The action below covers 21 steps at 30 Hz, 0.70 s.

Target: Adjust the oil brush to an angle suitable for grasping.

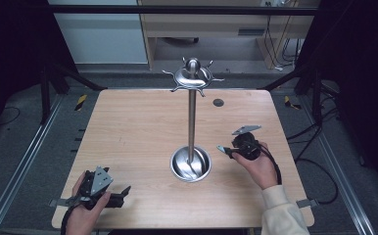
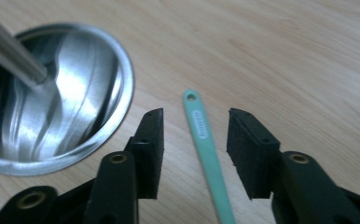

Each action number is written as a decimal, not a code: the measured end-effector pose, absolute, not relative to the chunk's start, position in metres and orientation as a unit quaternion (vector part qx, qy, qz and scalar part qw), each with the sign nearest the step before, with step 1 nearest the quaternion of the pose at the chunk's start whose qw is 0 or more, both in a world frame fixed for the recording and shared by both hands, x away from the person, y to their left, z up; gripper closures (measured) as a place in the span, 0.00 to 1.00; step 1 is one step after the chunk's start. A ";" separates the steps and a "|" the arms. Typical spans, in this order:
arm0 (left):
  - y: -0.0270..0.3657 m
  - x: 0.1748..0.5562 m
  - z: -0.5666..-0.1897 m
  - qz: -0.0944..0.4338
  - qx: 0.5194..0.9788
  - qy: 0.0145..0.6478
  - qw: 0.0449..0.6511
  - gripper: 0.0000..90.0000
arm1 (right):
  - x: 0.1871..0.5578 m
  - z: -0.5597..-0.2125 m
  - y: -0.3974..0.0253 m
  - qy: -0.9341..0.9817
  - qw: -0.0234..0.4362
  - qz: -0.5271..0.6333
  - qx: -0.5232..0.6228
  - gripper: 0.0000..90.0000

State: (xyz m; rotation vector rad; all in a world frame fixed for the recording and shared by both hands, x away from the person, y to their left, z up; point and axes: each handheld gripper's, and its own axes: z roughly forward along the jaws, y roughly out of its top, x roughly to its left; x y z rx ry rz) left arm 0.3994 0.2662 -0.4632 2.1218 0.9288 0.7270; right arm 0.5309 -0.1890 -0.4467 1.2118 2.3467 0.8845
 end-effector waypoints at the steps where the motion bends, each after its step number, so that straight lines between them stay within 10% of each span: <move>1: 0.266 0.400 -0.463 0.281 0.819 0.358 0.349 0.03 | 0.531 -0.450 -0.181 0.840 0.179 0.304 0.412 0.71; 9: 0.266 0.400 -0.464 0.285 0.820 0.358 0.344 0.03 | 0.529 -0.460 -0.171 0.863 0.172 0.288 0.378 0.94; 21: 0.265 0.400 -0.464 0.284 0.822 0.358 0.340 0.04 | 0.532 -0.468 -0.172 0.863 0.150 0.279 0.394 1.00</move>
